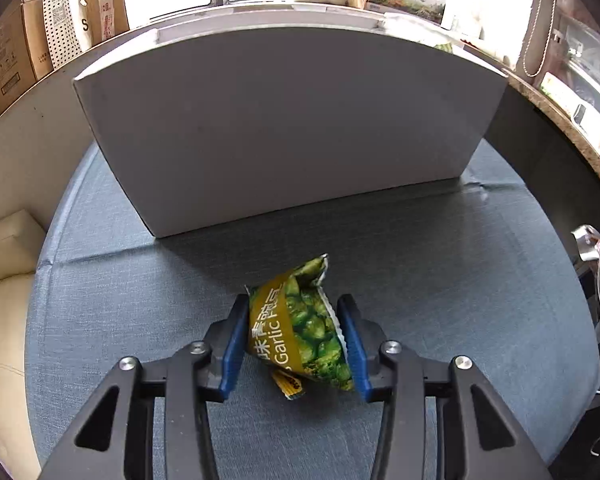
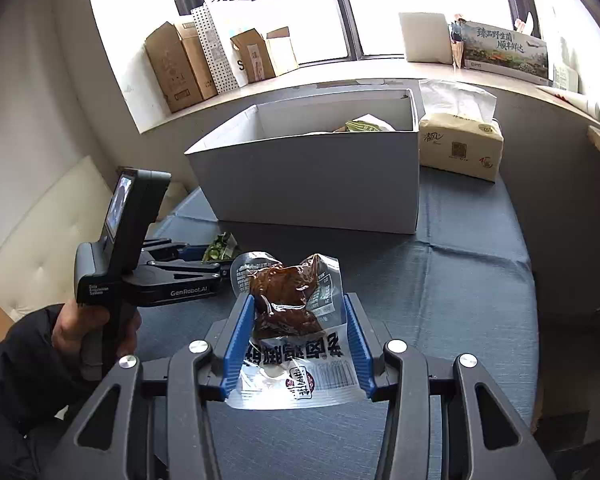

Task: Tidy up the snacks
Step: 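Grasp the dark meat pack with the right gripper while the left gripper grasps the green garlic pea bag, then drop the meat pack and garlic pea bag into the white box, open both grippers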

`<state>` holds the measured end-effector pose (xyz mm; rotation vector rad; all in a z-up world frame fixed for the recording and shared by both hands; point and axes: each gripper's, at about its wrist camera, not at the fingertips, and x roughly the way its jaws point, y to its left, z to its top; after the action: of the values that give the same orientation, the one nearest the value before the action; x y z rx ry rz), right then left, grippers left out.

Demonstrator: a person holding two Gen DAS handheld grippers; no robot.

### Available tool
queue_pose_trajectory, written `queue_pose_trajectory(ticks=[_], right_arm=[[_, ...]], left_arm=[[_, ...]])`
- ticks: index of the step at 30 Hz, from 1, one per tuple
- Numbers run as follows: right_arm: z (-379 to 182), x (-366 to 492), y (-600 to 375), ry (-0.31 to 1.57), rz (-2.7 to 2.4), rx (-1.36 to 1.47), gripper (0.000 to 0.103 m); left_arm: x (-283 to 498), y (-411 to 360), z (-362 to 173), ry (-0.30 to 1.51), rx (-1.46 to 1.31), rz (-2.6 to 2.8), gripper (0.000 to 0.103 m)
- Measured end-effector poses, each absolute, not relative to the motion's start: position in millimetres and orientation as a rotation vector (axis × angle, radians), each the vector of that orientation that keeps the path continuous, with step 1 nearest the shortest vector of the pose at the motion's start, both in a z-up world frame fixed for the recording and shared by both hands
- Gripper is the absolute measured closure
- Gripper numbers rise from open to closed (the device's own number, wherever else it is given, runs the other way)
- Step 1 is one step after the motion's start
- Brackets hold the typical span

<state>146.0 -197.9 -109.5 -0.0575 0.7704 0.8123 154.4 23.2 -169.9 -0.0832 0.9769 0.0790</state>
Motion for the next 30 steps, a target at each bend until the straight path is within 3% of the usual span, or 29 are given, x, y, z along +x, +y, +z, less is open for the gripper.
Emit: queue_pose_trajectory(ticks=[14, 24, 30], right_arm=[[-83, 158, -181, 0.718, 0.836, -0.001, 0.054], [-16, 231, -127, 0.609, 0.803, -0.057, 0.054], [-22, 310, -95, 0.699, 0.764, -0.053, 0.054]], left_arm=[[118, 30, -61, 0.765, -0.065, 0.073, 0.055], [186, 62, 19, 0.640, -0.098, 0.042, 0.055], [261, 78, -3, 0.736, -0.098, 0.079, 0.055]])
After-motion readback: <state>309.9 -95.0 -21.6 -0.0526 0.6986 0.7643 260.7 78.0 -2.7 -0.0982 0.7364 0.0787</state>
